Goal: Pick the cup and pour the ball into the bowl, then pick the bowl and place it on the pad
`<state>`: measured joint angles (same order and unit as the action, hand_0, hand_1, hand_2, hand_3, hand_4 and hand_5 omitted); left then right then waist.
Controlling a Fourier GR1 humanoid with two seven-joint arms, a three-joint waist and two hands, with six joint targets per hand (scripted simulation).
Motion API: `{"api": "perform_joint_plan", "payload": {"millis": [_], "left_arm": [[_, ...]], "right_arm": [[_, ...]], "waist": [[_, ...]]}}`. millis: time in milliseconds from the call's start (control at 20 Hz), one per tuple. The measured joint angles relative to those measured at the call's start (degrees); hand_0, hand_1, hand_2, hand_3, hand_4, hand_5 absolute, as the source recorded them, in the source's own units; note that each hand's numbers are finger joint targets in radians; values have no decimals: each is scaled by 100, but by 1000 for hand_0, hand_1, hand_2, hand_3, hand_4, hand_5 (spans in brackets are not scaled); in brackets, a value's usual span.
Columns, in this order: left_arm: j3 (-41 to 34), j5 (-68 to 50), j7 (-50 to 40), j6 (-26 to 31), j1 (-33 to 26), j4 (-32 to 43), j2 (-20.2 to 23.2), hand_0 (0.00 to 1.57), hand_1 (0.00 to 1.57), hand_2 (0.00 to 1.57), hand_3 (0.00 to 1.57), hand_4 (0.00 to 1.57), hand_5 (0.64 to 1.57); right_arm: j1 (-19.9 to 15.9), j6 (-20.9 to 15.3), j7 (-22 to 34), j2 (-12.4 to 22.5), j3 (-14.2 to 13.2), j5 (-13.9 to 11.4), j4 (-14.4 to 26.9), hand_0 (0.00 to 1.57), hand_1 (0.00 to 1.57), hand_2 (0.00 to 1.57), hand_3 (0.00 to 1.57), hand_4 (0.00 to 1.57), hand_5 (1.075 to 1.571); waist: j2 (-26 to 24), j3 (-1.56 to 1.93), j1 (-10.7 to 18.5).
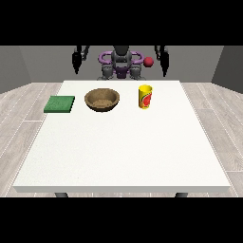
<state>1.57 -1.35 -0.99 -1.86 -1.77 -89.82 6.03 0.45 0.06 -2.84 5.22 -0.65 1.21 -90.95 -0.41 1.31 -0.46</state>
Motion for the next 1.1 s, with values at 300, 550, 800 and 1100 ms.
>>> {"api": "perform_joint_plan", "payload": {"millis": [300, 550, 800, 1100], "left_arm": [[-60, -42, -333, 11, 52, -417, 159, 0, 0, 0, 0, 664, 1566], [48, -448, -1456, -331, 48, -1025, -298, 0, 0, 0, 0, 637, 1564], [26, -514, -2369, -599, 405, -1700, -295, 0, 0, 0, 0, 568, 1559], [71, -191, -1830, -784, 872, -1589, -403, 0, 0, 0, 0, 593, 1550]], "right_arm": [[-26, 22, 383, 168, -40, 29, -376, 0, 0, 0, 0, 875, 1533], [363, -34, 1587, -18, -3, 508, -909, 0, 0, 0, 0, 861, 1532], [315, -245, 2539, -6, -8, 677, -1771, 0, 0, 0, 0, 767, 1544], [-76, -315, 2483, 25, -109, 658, -2220, 0, 0, 0, 0, 721, 1546]], "waist": [[-1009, -82, -9], [-1846, -115, -223], [-1759, -127, -305], [-807, -130, -386]]}}
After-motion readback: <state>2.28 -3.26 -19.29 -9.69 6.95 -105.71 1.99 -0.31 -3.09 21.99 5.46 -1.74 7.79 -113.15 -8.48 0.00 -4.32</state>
